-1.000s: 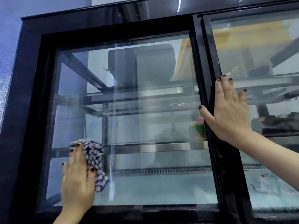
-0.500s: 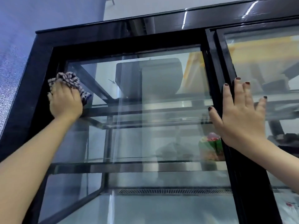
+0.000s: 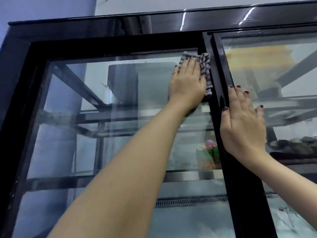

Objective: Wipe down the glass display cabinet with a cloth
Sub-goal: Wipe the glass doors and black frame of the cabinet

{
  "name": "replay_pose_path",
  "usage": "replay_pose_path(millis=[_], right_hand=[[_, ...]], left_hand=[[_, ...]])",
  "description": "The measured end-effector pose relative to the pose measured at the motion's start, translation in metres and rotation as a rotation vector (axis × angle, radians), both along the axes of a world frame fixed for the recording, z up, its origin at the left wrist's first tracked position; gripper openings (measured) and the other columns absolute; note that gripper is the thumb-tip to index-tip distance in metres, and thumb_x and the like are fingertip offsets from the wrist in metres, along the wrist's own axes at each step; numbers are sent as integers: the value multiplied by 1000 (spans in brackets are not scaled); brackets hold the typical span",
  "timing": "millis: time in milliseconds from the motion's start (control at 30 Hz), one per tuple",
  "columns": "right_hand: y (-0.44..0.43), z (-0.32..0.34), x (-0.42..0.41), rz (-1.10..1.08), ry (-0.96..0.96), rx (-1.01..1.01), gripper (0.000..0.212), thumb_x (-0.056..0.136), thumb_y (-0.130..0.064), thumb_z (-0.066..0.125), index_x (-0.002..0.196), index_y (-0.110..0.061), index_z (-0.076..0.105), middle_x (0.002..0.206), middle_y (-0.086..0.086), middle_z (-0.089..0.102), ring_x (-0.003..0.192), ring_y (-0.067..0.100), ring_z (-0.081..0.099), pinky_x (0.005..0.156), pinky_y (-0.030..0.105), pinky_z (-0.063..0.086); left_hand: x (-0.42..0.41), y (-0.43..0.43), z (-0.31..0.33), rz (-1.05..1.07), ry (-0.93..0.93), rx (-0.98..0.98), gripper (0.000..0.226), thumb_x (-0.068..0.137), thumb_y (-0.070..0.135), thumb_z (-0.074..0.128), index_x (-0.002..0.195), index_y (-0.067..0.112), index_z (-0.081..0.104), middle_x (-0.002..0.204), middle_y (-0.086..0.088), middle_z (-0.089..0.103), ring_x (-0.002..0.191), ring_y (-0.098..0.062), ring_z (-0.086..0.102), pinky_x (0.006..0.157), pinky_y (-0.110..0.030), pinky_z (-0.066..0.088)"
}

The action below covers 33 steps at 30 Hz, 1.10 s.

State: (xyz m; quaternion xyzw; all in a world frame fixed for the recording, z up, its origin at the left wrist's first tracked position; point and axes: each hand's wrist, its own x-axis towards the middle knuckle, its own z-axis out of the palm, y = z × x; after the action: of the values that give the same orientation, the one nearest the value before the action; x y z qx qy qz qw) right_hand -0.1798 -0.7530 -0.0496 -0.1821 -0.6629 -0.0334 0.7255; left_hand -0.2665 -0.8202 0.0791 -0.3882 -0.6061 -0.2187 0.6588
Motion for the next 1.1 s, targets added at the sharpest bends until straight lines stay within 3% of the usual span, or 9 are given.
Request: replay_pose_path(millis=[200,367,500,567,667,733,900,1100], right_hand=[[11,-10,8,23,55,-88,64,87,-32,18,149,-19,24,158,-1,15,146,16,9,117,42,4],[16,-22,16,24,12,-72,63,88,-30,20,149,-15,25,158,1,17,146,18,10,117,43,4],[19,-26,18,14,-17,-52,63,88,-31,19,149,-14,22,158,1,15,147,18,7,117,41,2],[19,-27,17,21,-14,-42,63,88,-32,19,149,-15,22,158,0,15,147,17,6,117,40,1],[20,-27,17,31,0,-38,63,88,-31,20,149,-16,23,158,-1,14,146,15,5,118,41,1],[20,-26,16,35,-2,-37,63,88,-32,19,149,-18,23,158,-2,14,146,15,5,118,40,2],[19,-26,18,-30,-73,-20,64,89,-35,15,151,-19,16,159,0,6,147,17,-1,117,41,-2],[19,-28,19,-85,-131,-20,65,89,-36,13,151,-17,12,159,6,-1,147,21,-6,116,42,-4]], left_hand=[[8,1,-20,20,-53,-48,55,101,35,20,151,13,13,159,0,6,145,-15,1,117,-35,-1],[8,-5,-110,-18,-37,-110,57,99,35,23,150,11,13,159,-3,7,146,-17,0,116,-35,-4],[1,-14,-166,27,35,-135,60,92,36,26,143,7,34,152,-8,29,142,-22,22,116,-41,17],[0,-12,-150,42,41,-116,60,92,36,26,144,6,34,153,-8,28,143,-21,21,115,-40,11],[1,-2,-95,23,9,-110,60,97,38,23,150,10,14,158,-4,10,146,-17,3,115,-35,-4],[-1,0,-52,8,-25,-52,59,99,38,21,150,13,9,159,-2,6,146,-15,0,116,-37,-3],[-31,-46,32,-23,-150,162,57,98,33,27,150,11,17,158,-4,13,145,-17,9,115,-37,2],[-124,-193,8,54,-316,399,52,101,25,27,149,6,21,157,-8,15,144,-23,11,116,-44,5]])
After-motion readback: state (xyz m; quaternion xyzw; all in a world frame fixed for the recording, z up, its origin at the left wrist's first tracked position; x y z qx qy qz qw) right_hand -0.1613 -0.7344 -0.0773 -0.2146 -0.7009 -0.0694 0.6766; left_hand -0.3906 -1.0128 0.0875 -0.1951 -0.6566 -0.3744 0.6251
